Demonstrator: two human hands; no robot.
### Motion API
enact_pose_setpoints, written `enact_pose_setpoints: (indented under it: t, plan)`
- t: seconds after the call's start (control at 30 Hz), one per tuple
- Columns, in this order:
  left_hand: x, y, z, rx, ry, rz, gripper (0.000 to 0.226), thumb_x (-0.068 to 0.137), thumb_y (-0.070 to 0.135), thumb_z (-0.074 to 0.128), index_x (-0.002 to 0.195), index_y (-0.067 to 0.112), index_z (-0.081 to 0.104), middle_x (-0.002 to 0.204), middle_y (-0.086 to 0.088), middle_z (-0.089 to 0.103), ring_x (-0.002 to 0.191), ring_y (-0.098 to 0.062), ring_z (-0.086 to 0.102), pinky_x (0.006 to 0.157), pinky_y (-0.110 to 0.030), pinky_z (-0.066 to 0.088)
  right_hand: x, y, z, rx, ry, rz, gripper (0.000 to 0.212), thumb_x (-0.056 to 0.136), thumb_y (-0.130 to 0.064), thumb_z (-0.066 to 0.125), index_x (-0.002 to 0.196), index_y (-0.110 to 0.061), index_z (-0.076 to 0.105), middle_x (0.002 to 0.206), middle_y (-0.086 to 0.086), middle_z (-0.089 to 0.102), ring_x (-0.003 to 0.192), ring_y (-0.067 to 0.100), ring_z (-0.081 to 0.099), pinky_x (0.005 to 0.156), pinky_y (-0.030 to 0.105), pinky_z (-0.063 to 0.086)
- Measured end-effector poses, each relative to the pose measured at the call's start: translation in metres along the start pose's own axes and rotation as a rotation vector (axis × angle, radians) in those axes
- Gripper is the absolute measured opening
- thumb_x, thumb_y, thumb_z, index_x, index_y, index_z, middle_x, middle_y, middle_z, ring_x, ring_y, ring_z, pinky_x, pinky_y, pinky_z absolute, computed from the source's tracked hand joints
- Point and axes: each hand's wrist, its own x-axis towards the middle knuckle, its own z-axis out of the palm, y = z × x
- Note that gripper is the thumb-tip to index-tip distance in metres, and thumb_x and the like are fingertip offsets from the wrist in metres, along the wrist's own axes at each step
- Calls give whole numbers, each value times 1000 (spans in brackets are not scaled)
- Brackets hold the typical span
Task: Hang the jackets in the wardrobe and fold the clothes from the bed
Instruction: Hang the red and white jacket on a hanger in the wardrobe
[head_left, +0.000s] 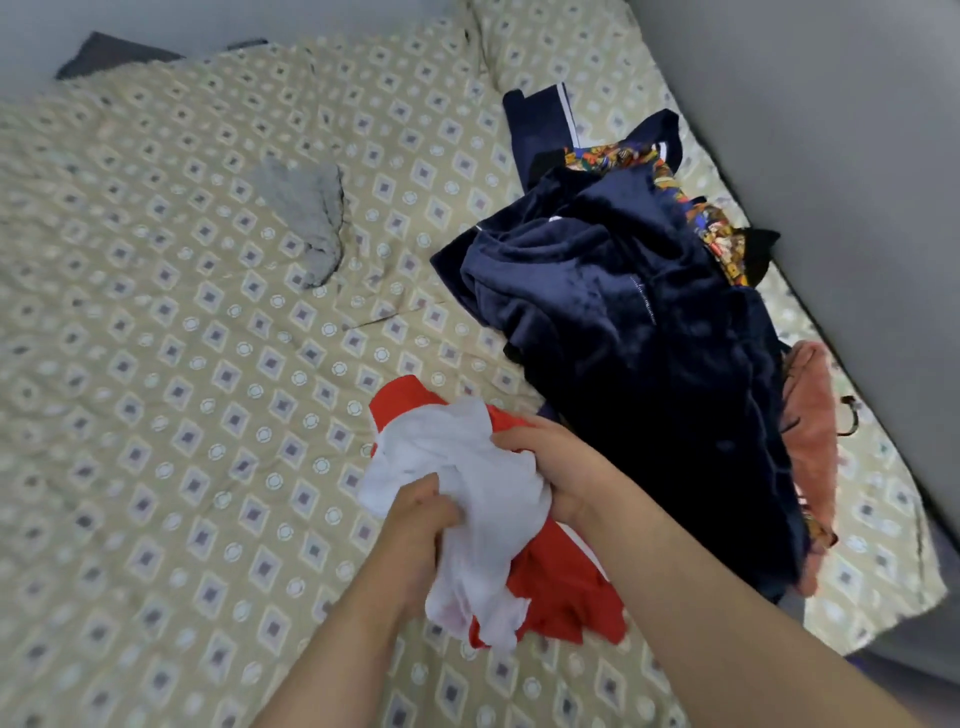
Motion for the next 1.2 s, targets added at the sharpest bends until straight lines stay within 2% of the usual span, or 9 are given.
enact_pose_setpoints:
  t: [0.1, 0.23, 0.37, 0.5, 0.63, 0.8, 0.97, 1.1, 1.2]
  plan:
    - [-35, 27, -1, -525, -66, -99, 33, 88, 37, 57, 94, 9, 72, 95, -12, 69, 83, -25, 68, 82, -38, 49, -54, -14, 17, 83, -143, -86, 37, 80, 3, 60, 114, -6, 72, 108, 18, 69, 94, 29, 68, 85, 37, 53]
    - [-70, 68, -9, -709, -84, -17, 65, 87, 60, 49, 125, 10, 66, 121, -16, 69, 105, -31, 69, 81, -40, 60, -130, -34, 37, 80, -300, -229, 43, 74, 8, 55, 112, -3, 69, 108, 16, 69, 95, 29, 68, 84, 36, 56]
    - [-108, 120, 1, -577, -221, 5, 65, 74, 20, 72, 133, -2, 57, 128, -25, 63, 108, -36, 66, 89, -44, 57, -193, -54, 52, -96, -203, -330, 52, 63, 10, 60, 113, -4, 67, 109, 22, 67, 97, 34, 64, 81, 38, 53]
    - [-152, 155, 15, -487, -354, 159, 90, 43, 8, 86, 128, -5, 60, 121, -29, 64, 105, -41, 66, 88, -49, 57, -252, -75, 73, -107, -181, -463, 49, 80, 0, 61, 129, 0, 60, 129, 25, 62, 121, 40, 59, 103, 49, 48]
    - [-204, 173, 41, -427, -348, 370, 63, 61, -2, 70, 124, 0, 63, 119, -31, 64, 109, -44, 64, 96, -53, 51, -310, -99, 82, -52, -126, -609, 49, 80, -9, 57, 127, 1, 61, 130, 24, 62, 122, 40, 57, 106, 48, 43]
    - [-278, 173, 75, -266, -365, 644, 39, 58, -5, 62, 90, 11, 77, 92, -19, 74, 83, -32, 72, 72, -41, 60, -397, -112, 80, 59, -75, -819, 60, 41, -12, 68, 99, 0, 67, 83, 14, 63, 79, 28, 56, 68, 33, 49]
    - [-346, 144, 109, 89, -344, 948, 39, 64, 2, 62, 97, 18, 76, 96, -7, 77, 95, -25, 72, 83, -38, 57, -462, -81, 74, 134, 93, -975, 89, 53, -47, 94, 123, -2, 64, 120, 27, 67, 111, 41, 64, 102, 56, 47]
    - [-401, 104, 142, 230, -432, 1027, 37, 70, 9, 66, 96, 34, 75, 96, 4, 77, 96, -16, 72, 80, -32, 59, -520, -35, 58, 178, 210, -1023, 83, 52, -41, 96, 116, 1, 66, 114, 31, 67, 106, 45, 66, 95, 56, 52]
    - [-441, 72, 168, 231, -459, 1069, 34, 66, 15, 75, 100, 21, 71, 95, 10, 76, 92, -10, 72, 73, -25, 56, -580, 3, 42, 171, 324, -1116, 41, 66, -29, 90, 99, -9, 76, 106, 25, 72, 92, 34, 70, 80, 43, 60]
